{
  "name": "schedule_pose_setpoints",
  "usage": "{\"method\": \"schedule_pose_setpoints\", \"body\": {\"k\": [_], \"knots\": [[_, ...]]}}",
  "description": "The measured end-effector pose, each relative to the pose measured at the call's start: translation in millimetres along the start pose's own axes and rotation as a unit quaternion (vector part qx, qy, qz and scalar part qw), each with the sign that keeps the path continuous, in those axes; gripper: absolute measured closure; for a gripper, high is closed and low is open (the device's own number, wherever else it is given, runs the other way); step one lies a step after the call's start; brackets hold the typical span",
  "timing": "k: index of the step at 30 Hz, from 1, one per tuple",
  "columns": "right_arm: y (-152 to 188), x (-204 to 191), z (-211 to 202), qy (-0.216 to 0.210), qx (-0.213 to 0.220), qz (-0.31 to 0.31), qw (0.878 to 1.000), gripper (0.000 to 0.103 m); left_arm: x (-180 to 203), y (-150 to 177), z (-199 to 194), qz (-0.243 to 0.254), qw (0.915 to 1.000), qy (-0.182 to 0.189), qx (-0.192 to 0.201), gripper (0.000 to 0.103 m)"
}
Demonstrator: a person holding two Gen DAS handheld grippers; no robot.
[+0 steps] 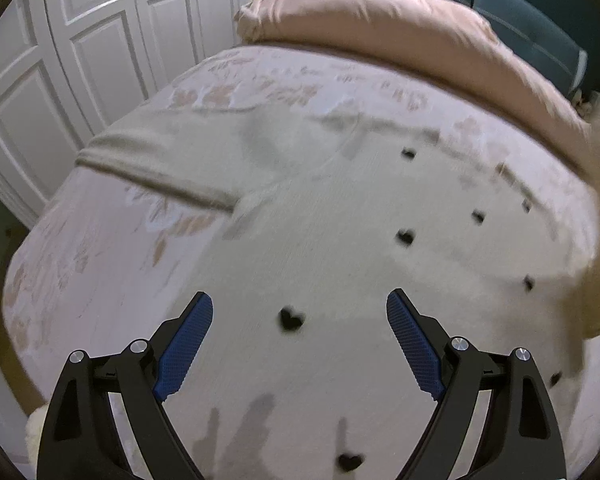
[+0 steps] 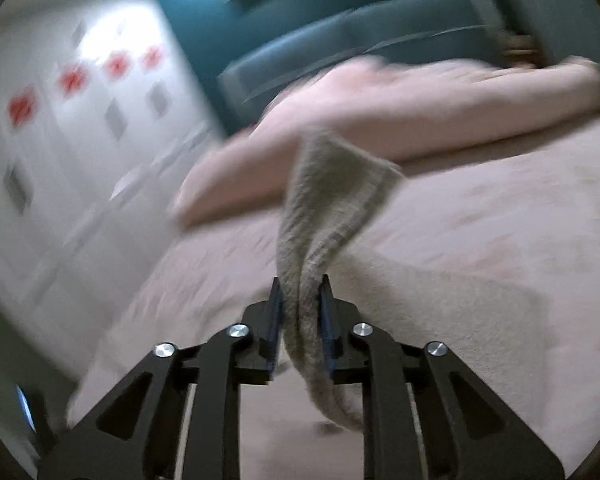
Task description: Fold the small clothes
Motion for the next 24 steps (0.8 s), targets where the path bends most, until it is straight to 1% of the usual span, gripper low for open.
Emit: {"method": "schedule_pose_setpoints", "body": {"k": [1,3,4,5,6,7,8,9,10,11,13,14,16,17,18,19,20,21,22,23,24], "knots": [[10,-16,24,0.003,-0.022,-0.014,1.0,0.066,2,-5,0,-0.001,0.9999,0.011,0.0,0.016],[43,-41,72,0.024,-0.067,-0.03,0.997,0.066,9,-16,7,-0.002,0.999,0.043,-0.008,0.016],[55,-43,86,0.029,-0.083,-0.025,0.996,0.066,11,-21,11,-0.002,0.9987,0.05,-0.014,0.016],[70,-39,89,0.036,-0.092,-0.009,0.995,0.066,15,-28,17,-0.001,0.9978,0.063,-0.021,0.016],[76,-32,87,0.031,-0.093,0.009,0.995,0.065,18,-33,22,0.001,0.9969,0.075,-0.025,0.016],[84,-24,78,0.024,-0.092,0.028,0.995,0.062,20,-38,29,-0.001,0.9963,0.081,-0.029,0.016],[92,-9,65,0.025,-0.09,0.055,0.994,0.059,23,-45,37,-0.004,0.9949,0.095,-0.034,0.016],[98,3,53,0.031,-0.088,0.071,0.993,0.055,27,-51,47,-0.006,0.9936,0.106,-0.04,0.016],[109,19,35,0.047,-0.085,0.091,0.991,0.055,29,-54,55,-0.01,0.9931,0.107,-0.046,0.016],[115,32,26,0.057,-0.085,0.104,0.989,0.055,34,-61,66,-0.014,0.9914,0.12,-0.052,0.016],[135,64,5,0.077,-0.086,0.141,0.983,0.052,41,-70,83,-0.025,0.9895,0.129,-0.061,0.016],[140,76,1,0.081,-0.086,0.162,0.98,0.05,48,-77,92,-0.031,0.9873,0.143,-0.062,0.016],[143,101,-9,0.085,-0.08,0.201,0.973,0.044,56,-84,106,-0.041,0.9854,0.15,-0.068,0.016],[145,112,-11,0.086,-0.078,0.22,0.969,0.043,60,-87,116,-0.048,0.9835,0.156,-0.078,0.017],[145,123,-10,0.084,-0.076,0.24,0.964,0.042,62,-89,123,-0.055,0.9825,0.155,-0.086,0.022],[143,130,-6,0.077,-0.074,0.255,0.961,0.042,63,-92,128,-0.062,0.9824,0.152,-0.088,0.024],[141,135,-4,0.072,-0.072,0.266,0.959,0.042,63,-94,129,-0.069,0.983,0.148,-0.084,0.032],[138,139,1,0.07,-0.07,0.278,0.955,0.043,64,-95,129,-0.071,0.9835,0.144,-0.082,0.046],[135,145,5,0.063,-0.068,0.291,0.952,0.054,65,-98,128,-0.07,0.9835,0.146,-0.08,0.058],[130,147,9,0.06,-0.066,0.296,0.951,0.066,67,-101,125,-0.064,0.9829,0.155,-0.077,0.093],[123,146,12,0.057,-0.065,0.297,0.951,0.094,68,-105,121,-0.061,0.9811,0.169,-0.073,0.098]]}}
Point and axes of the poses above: each gripper's, at about its wrist camera, not at the fingertips, and z roughly the way its jaws point, x to its right, y to its underside, the point moved 5 cm from there along z, roughly the way its jaws point, and after that the axes turned 13 degrees about -x, right-handed, at the moved point
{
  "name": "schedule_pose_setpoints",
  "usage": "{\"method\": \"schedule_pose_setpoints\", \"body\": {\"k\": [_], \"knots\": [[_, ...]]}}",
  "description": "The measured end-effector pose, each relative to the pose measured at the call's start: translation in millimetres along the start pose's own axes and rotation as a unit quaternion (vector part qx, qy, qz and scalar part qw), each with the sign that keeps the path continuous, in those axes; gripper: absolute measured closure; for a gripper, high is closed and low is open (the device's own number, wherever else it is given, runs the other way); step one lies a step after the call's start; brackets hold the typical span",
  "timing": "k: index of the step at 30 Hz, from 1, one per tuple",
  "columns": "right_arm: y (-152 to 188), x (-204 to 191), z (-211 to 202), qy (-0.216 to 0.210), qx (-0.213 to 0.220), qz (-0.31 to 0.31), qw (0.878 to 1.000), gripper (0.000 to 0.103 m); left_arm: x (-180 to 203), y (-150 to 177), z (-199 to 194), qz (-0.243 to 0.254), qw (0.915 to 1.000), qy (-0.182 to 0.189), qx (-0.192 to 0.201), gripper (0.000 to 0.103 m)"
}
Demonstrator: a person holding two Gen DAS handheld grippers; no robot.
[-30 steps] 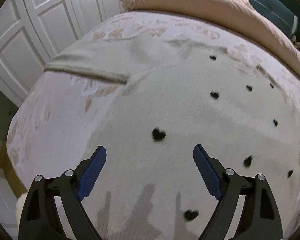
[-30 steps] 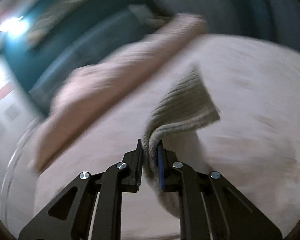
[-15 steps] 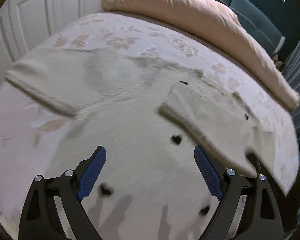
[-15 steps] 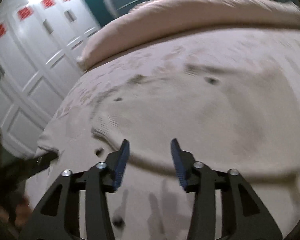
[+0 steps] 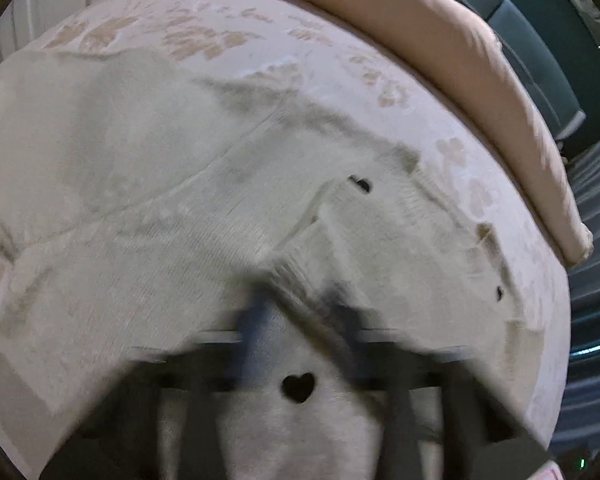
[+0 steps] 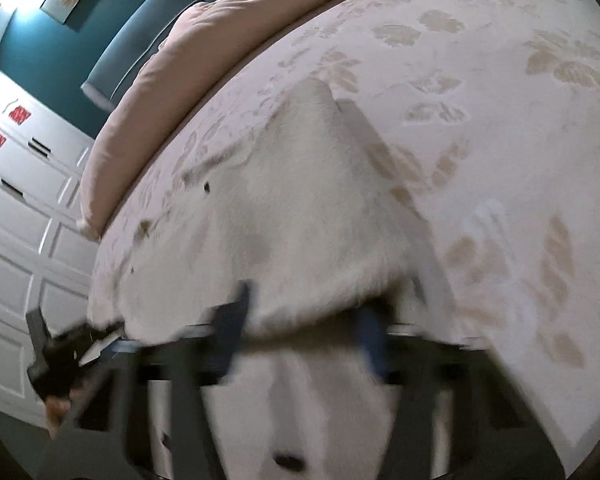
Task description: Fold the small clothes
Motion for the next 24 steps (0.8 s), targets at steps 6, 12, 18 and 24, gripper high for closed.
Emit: {"method": "schedule_pose_setpoints", "body": {"k": [6,12,18,24], "knots": [[-10,-66,-63,-0.081,0.108,-0.104,0.985,0.097,13,1,-80,0.045,0.9912,0.008,0.124,0.098],[1,-17,21,0.043,-0.008,-0.074,0.996,0.097,-32,24,-7,0.029,0.9959,-0.079,0.033,0.097],[14,-19,-12,0.13,0.021,-0.062,0.989,0.092,-27,28,-3,0.053,0.9911,-0.11,0.053,0.094],[9,-97,-6,0.104,0.043,-0.169,0.979,0.092,-24,34,1,0.073,0.9856,-0.14,0.061,0.091]]}}
Point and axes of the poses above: each gripper's, at about its wrist camera, not at the fingertips, and z roughly the way its jaws point, x to its right, y to its underside, the point moved 5 cm from there along z, roughly the way its jaws point, and after that the axes turned 13 degrees about -x, right-handed, at the moved point
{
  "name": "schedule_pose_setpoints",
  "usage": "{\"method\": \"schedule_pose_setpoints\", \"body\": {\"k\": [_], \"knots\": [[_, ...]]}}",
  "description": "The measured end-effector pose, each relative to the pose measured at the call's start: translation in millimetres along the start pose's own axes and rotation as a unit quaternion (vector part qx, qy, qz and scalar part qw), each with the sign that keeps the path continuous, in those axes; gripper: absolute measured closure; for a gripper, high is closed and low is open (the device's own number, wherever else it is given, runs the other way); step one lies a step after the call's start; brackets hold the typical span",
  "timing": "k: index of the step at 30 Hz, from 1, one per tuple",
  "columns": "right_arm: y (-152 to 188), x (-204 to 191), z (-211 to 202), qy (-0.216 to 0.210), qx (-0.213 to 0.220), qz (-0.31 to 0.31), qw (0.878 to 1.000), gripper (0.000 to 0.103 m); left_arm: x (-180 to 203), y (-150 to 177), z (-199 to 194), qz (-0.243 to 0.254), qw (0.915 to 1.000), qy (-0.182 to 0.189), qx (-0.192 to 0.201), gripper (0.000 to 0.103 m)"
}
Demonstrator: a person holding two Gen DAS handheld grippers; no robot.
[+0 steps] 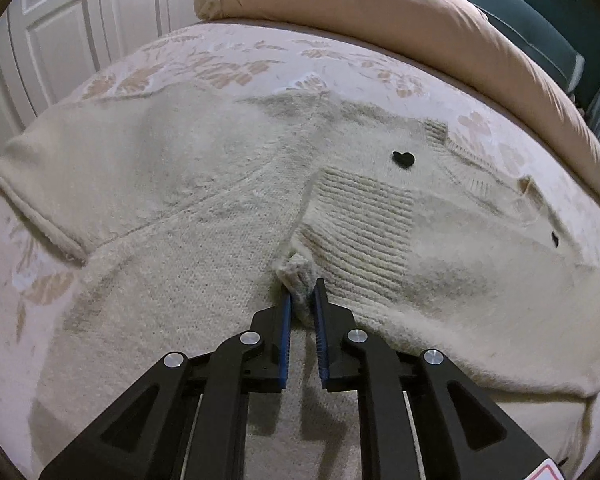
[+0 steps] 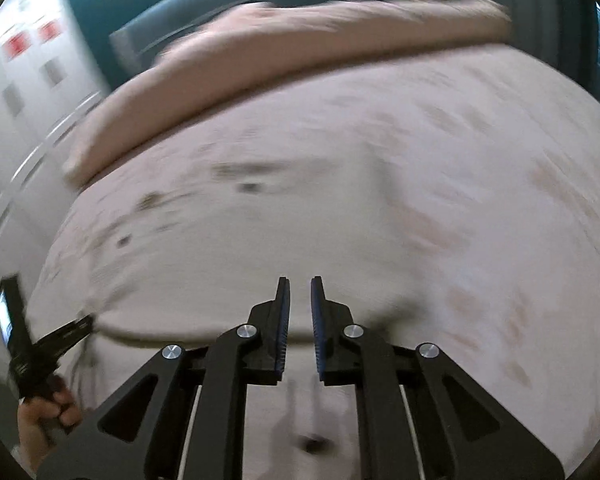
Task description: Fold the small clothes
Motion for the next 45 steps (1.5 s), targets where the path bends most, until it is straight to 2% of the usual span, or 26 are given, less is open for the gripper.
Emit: {"method": "schedule_pose_setpoints", "body": {"k": [2,3,6,8,10,12,13,14,16,18,19,22,23,25,27,28,31,33,35,38,39,40,41,42,43,45], "knots": [[-9,-26,26,-0.018,-0.025,-0.04,0.999,0.093,1,1,-1,0.003,1.0,-0.008,-0.001,0.09],[-5,-30,36,-0.009,-0.039,-0.052,0.998,0.093,0,2,-1,0.005,0.9999,-0.01,-0.002,0.089],[1,9,63,0.069,-0.064,-0.039,0.995,0.097,-2,1,-1,0.009,0.9999,-0.008,-0.006,0.087],[10,64,44,0.057,-0.05,0.029,0.997,0.103,-3,1,0,0.018,0.9998,-0.003,-0.003,0.086],[18,89,15,0.065,-0.033,0.068,0.995,0.103,-5,2,-1,0.021,0.9997,0.008,0.002,0.085],[27,88,-8,0.11,-0.023,0.063,0.992,0.09,-10,3,-5,0.017,0.9994,0.029,0.002,0.084],[32,79,-18,0.114,-0.02,0.048,0.992,0.09,-14,5,-10,0.01,0.9989,0.046,0.004,0.082],[41,66,-25,0.098,-0.022,0.033,0.994,0.09,-24,8,-20,-0.006,0.9981,0.061,0.008,0.08],[62,34,-27,0.066,-0.034,0.01,0.997,0.086,-47,13,-38,-0.03,0.9971,0.067,0.018,0.07],[81,10,-23,0.052,-0.048,-0.011,0.997,0.081,-91,14,-57,-0.072,0.9938,0.08,0.029,0.055],[91,-6,-20,0.044,-0.056,-0.024,0.997,0.08,-108,12,-63,-0.086,0.9928,0.077,0.032,0.053],[126,-44,-4,0.028,-0.092,-0.06,0.994,0.079,-192,-3,-75,-0.144,0.9876,0.045,0.043,0.053],[134,-47,-1,0.025,-0.1,-0.063,0.993,0.078,-225,-11,-78,-0.167,0.9845,0.027,0.047,0.053],[144,-55,7,0.023,-0.114,-0.068,0.991,0.068,-287,-27,-80,-0.212,0.9755,0.009,0.056,0.053],[151,-60,9,0.03,-0.117,-0.077,0.99,0.064,-350,-45,-77,-0.269,0.9615,0.003,0.055,0.053],[153,-63,11,0.035,-0.118,-0.082,0.989,0.062,-383,-54,-72,-0.305,0.951,0.007,0.051,0.053],[156,-65,14,0.043,-0.122,-0.089,0.988,0.06,-434,-67,-56,-0.372,0.9261,0.046,0.038,0.053],[154,-63,16,0.042,-0.125,-0.082,0.988,0.058,-455,-72,-42,-0.419,0.9016,0.1,0.035,0.053],[155,-63,17,0.047,-0.128,-0.08,0.987,0.056,-461,-76,-38,-0.436,0.8908,0.121,0.04,0.054],[156,-70,20,0.06,-0.127,-0.094,0.986,0.05,-457,-88,-36,-0.425,0.8948,0.128,0.049,0.055],[156,-71,20,0.063,-0.125,-0.098,0.985,0.049,-455,-91,-36,-0.42,0.8971,0.129,0.048,0.059],[157,-71,20,0.065,-0.125,-0.099,0.985,0.048,-452,-94,-36,-0.414,0.8997,0.129,0.047,0.065],[157,-71,20,0.065,-0.125,-0.098,0.985,0.048,-449,-97,-36,-0.407,0.902,0.138,0.046,0.085],[157,-70,20,0.064,-0.124,-0.098,0.985,0.048,-445,-99,-35,-0.402,0.9036,0.142,0.037,0.095],[157,-70,20,0.064,-0.124,-0.097,0.985,0.048,-446,-99,-37,-0.403,0.9036,0.14,0.037,0.095],[157,-69,20,0.061,-0.123,-0.095,0.986,0.048,-438,-102,-54,-0.398,0.9051,0.136,0.064,0.098]]}}
Point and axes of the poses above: each gripper's, at about its wrist camera, not at the fingertips, and z roughly the way its jaws point, x to its right, y to its underside, the point moved 5 cm from there along z, roughly the way its jaws point, and after that the axes turned 13 degrees about -x, right-handed, at the moved point
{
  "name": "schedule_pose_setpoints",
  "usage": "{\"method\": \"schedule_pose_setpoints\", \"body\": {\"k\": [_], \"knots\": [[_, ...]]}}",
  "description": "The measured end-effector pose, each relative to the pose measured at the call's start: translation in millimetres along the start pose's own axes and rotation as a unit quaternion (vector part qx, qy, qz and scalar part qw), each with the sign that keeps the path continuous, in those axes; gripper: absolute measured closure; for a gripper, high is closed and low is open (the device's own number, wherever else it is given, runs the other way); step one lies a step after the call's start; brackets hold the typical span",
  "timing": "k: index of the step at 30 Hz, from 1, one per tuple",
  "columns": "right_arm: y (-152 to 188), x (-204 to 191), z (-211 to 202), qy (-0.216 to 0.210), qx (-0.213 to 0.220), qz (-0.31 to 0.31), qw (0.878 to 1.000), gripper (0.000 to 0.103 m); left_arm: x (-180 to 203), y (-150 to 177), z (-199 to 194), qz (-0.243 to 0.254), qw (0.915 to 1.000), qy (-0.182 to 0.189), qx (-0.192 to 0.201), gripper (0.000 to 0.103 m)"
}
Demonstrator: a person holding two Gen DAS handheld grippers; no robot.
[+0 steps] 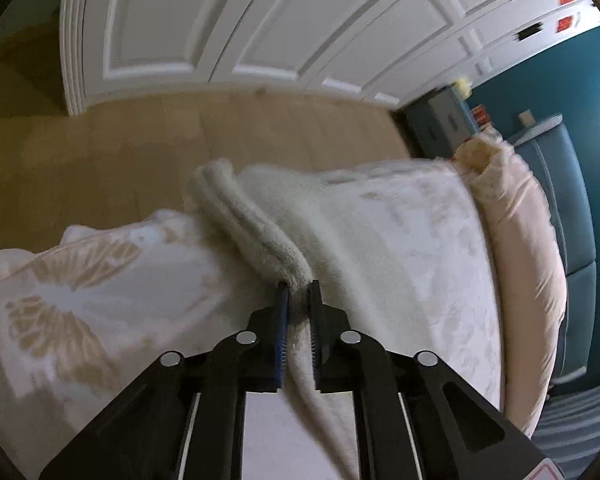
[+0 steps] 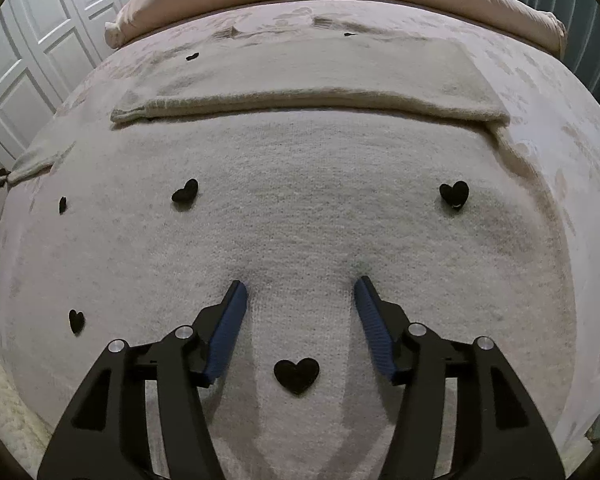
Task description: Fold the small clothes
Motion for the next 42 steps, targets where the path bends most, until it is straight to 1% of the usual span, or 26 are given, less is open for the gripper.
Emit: {"method": "schedule_pose_setpoints", "body": {"k": [1,3,5,7,9,11,12,14,15,16,18,19,21,22,25,26,29,31,32,33,35,37,39,40,41,42], "knots": [[0,1,0,-0.001,0.0,0.001,1.0,0.048,11,5,-12,0.014,0.9998,0.006,0.016,0.098],[0,1,0,-0.005,0.002,0.002,1.0,0.047,58,26,-39,0.076,0.996,0.029,0.037,0.099],[0,1,0,-0.01,0.005,0.004,1.0,0.045,118,63,-66,0.159,0.9843,0.059,0.047,0.099],[0,1,0,-0.015,0.007,0.007,1.0,0.043,177,114,-89,0.244,0.9644,0.089,0.05,0.099],[0,2,-2,-0.024,0.011,0.017,1.0,0.043,236,186,-102,0.328,0.9361,0.121,0.038,0.099],[0,5,-6,-0.039,0.014,0.033,0.999,0.043,275,264,-97,0.391,0.9094,0.14,0.004,0.098],[-1,7,-9,-0.05,0.016,0.044,0.998,0.043,286,301,-88,0.412,0.8999,0.143,-0.017,0.098],[-1,15,-17,-0.071,0.021,0.068,0.995,0.043,292,375,-59,0.448,0.884,0.125,-0.051,0.093],[-1,22,-22,-0.08,0.024,0.08,0.993,0.043,285,413,-36,0.456,0.8811,0.104,-0.072,0.087],[-1,27,-25,-0.084,0.026,0.087,0.992,0.043,274,439,-17,0.456,0.8806,0.093,-0.091,0.087],[-1,45,-33,-0.081,0.031,0.104,0.991,0.043,246,473,10,0.447,0.8831,0.062,-0.128,0.087],[0,53,-37,-0.081,0.034,0.109,0.99,0.043,231,485,20,0.446,0.8834,0.04,-0.138,0.087],[-1,70,-47,-0.077,0.043,0.113,0.99,0.043,201,490,27,0.438,0.8859,0.016,-0.151,0.086],[-3,73,-50,-0.074,0.047,0.11,0.99,0.043,188,483,26,0.428,0.8908,0.01,-0.152,0.085],[-24,75,-54,-0.073,0.053,0.093,0.992,0.043,157,440,23,0.378,0.9149,-0.007,-0.142,0.081],[-31,74,-54,-0.079,0.056,0.09,0.991,0.043,145,420,20,0.352,0.9262,-0.013,-0.135,0.08],[-67,65,-52,-0.094,0.069,0.084,0.99,0.042,135,361,22,0.282,0.9509,-0.018,-0.125,0.08],[-96,57,-43,-0.088,0.067,0.077,0.991,0.039,131,338,24,0.248,0.9608,-0.013,-0.123,0.079],[-105,54,-40,-0.084,0.066,0.075,0.992,0.039,134,324,26,0.23,0.9654,-0.009,-0.122,0.076],[-116,53,-35,-0.079,0.064,0.076,0.992,0.039,134,315,28,0.218,0.9681,-0.005,-0.123,0.075],[-135,53,-22,-0.089,0.051,0.088,0.991,0.039,134,303,35,0.186,0.9751,0.01,-0.121,0.072],[-150,54,-7,-0.1,0.036,0.115,0.988,0.039,123,291,37,0.16,0.9791,0.021,-0.124,0.071],[-160,55,5,-0.102,0.023,0.129,0.986,0.039,126,281,50,0.138,0.9808,0.031,-0.135,0.071],[-165,54,11,-0.104,0.017,0.13,0.986,0.05,128,278,56,0.134,0.9807,0.028,-0.14,0.073],[-172,50,18,-0.102,0.006,0.124,0.987,0.062,129,275,63,0.13,0.9804,0.025,-0.146,0.082],[-179,45,21,-0.101,-0.005,0.113,0.988,0.093,131,272,65,0.126,0.9806,0.027,-0.148,0.098]]}}
Point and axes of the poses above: each gripper's, at about its wrist camera, not at the fingertips, and z roughly the way its jaws point, x to its right, y to its underside, the point moved 5 cm from there along z, roughly the way its jaws point, and after that the axes turned 13 degrees about -x, right-handed, at the moved point
